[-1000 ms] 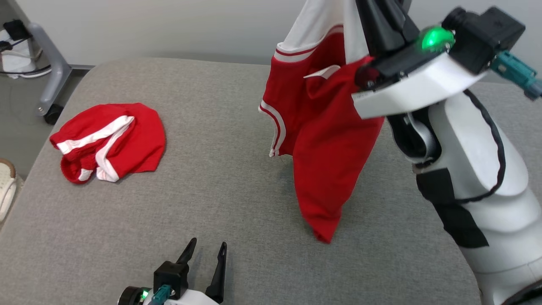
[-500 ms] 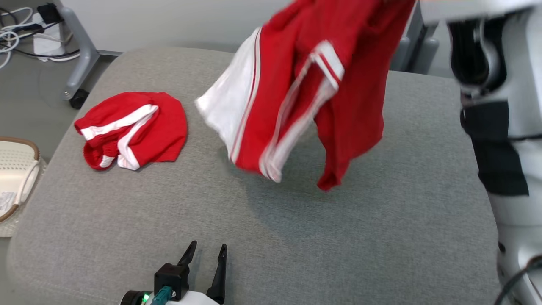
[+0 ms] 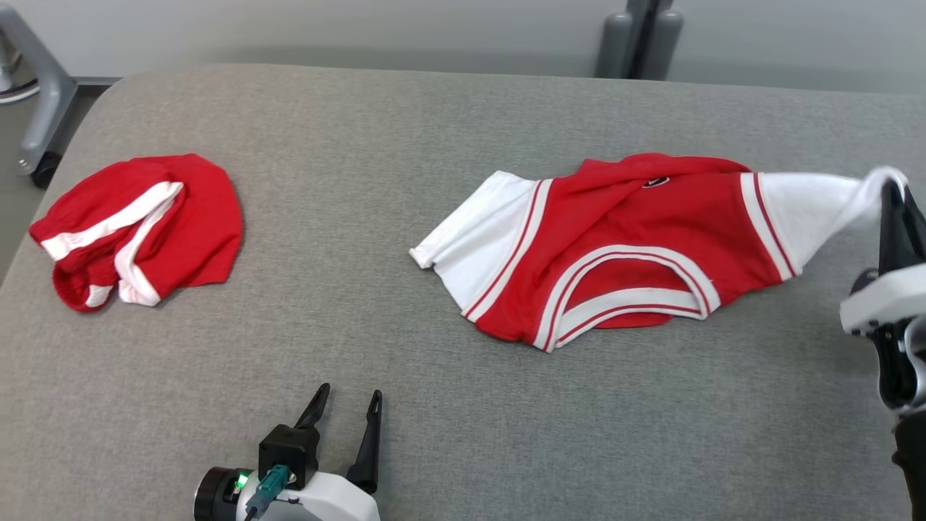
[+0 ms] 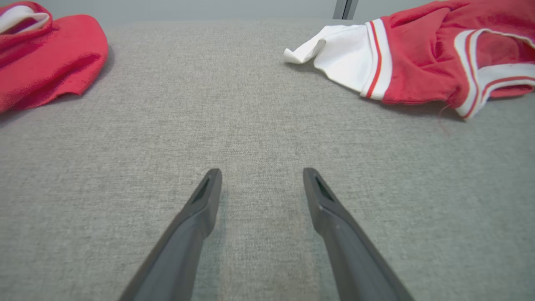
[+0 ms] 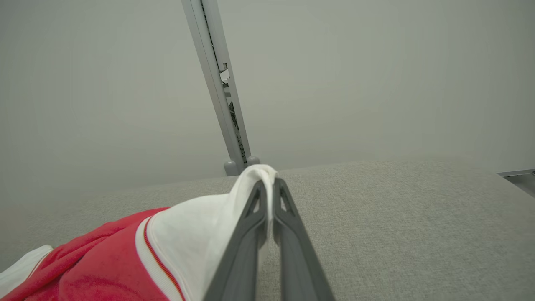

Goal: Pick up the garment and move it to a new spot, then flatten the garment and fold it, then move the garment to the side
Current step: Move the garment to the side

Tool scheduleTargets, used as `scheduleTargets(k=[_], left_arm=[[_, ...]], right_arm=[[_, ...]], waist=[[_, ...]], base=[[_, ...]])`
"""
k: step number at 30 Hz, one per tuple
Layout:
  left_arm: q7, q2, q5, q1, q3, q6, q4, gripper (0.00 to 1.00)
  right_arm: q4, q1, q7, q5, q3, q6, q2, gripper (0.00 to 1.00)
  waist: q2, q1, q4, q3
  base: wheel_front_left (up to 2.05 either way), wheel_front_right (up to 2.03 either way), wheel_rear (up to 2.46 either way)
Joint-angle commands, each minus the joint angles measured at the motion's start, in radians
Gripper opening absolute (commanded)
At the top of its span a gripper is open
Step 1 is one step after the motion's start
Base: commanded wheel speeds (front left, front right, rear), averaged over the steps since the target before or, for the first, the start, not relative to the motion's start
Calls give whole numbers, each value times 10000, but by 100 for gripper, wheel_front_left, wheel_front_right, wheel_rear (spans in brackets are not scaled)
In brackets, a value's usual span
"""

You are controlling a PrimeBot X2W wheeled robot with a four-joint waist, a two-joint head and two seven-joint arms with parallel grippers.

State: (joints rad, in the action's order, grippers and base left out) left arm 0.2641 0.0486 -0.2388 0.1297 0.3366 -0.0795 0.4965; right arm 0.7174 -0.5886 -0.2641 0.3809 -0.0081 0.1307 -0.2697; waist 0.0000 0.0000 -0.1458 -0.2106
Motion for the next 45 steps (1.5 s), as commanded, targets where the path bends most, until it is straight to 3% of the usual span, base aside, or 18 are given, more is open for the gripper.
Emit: scheduleTargets(k=[1, 10, 15, 21, 31, 37, 45], left_arm=[[6, 39, 115, 103, -113, 69, 31, 100], [4, 37, 227, -141, -310, 123, 93, 100], [4, 37, 252, -323, -438, 151, 93, 100], [4, 37, 218, -379, -455, 144, 45, 100], [4, 40, 161, -447, -374, 133, 100, 100], [4, 36, 20, -311, -86, 124, 69, 100], [4, 36, -356, -115, 434, -31, -66, 100]], right_arm=[[102, 241, -5, -144, -365, 1, 65, 100], [-415, 1333, -5, -620, -1297, 1, 747, 100], [-920, 2065, -3, -832, -1031, 1, 1336, 100], [-1491, 2517, -4, -848, 431, 1, 1689, 100], [-1848, 1854, -4, -596, 3380, 1, 1882, 100], [-1240, 563, -4, -208, 5247, 1, 1875, 100], [585, -1206, 139, 250, 6986, 1, 1586, 100]], waist=[[0, 0, 205, 14], [0, 0, 630, 450], [0, 0, 805, 721], [0, 0, 778, 765], [0, 0, 155, 690], [0, 0, -626, 470], [0, 0, -1833, -81]], base=[[0, 0, 0], [0, 0, 0], [0, 0, 0], [0, 0, 0], [0, 0, 0], [0, 0, 0], [0, 0, 0]])
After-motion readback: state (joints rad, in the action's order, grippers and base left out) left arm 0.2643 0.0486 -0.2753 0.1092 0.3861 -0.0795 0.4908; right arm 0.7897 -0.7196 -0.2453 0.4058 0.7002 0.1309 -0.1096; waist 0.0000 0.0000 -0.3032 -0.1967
